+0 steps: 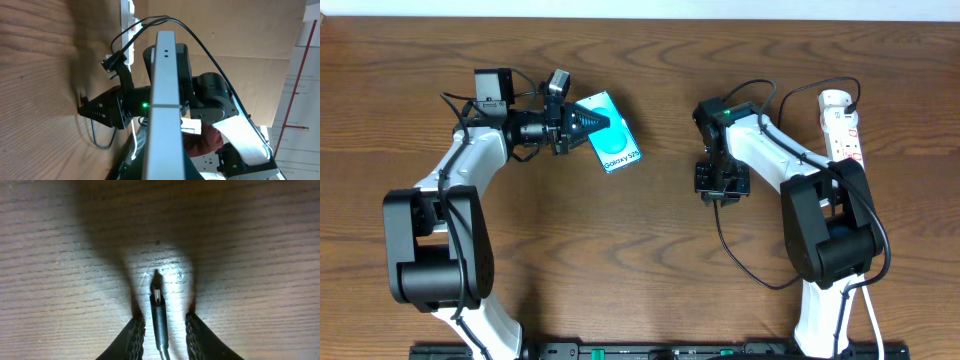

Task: Plug charger to phone and switch on socket
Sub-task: 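Close the right gripper on the cable plug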

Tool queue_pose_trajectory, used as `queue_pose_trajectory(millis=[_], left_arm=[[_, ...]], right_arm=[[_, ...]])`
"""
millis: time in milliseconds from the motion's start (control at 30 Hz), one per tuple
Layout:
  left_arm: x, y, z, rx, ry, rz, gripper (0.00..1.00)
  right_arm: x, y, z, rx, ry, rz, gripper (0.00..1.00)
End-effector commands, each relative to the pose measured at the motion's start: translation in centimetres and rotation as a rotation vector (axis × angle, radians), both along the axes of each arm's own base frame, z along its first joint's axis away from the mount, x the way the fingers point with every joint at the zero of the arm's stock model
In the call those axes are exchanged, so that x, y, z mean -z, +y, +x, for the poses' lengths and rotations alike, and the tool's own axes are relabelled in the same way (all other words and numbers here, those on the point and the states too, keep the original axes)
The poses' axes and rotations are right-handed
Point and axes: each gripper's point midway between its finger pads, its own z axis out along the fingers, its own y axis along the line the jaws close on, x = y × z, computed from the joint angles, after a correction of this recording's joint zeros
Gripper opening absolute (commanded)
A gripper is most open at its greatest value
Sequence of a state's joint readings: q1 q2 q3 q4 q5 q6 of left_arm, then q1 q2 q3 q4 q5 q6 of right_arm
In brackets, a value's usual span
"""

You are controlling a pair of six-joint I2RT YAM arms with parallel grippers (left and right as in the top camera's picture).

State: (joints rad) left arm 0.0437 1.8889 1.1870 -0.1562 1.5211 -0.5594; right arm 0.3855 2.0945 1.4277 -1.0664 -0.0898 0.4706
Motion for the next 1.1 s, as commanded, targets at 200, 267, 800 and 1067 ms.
queue_pose_trajectory(millis=[200,267,800,1067], left_arm=[[-1.2,0.0,-0.4,0.028,-0.038,-0.037,0.07],[-1.2,0.0,-0.4,0.028,-0.038,-0.037,0.07],[-1.2,0.0,-0.4,0.028,-0.037,-0.037,0.07],[-1.2,0.0,-0.4,0.028,-0.037,-0.037,0.07]], right_arm=[[2.5,0.8,-1.0,-0.004,0.062,0.023,0.2],[2.5,0.8,-1.1,-0.003,0.066,0.025,0.2],[2.4,1.3,-1.9,-0.025,0.086,0.016,0.17],[2.4,1.5,-2.0,-0.028,0.084,0.014,0.17]])
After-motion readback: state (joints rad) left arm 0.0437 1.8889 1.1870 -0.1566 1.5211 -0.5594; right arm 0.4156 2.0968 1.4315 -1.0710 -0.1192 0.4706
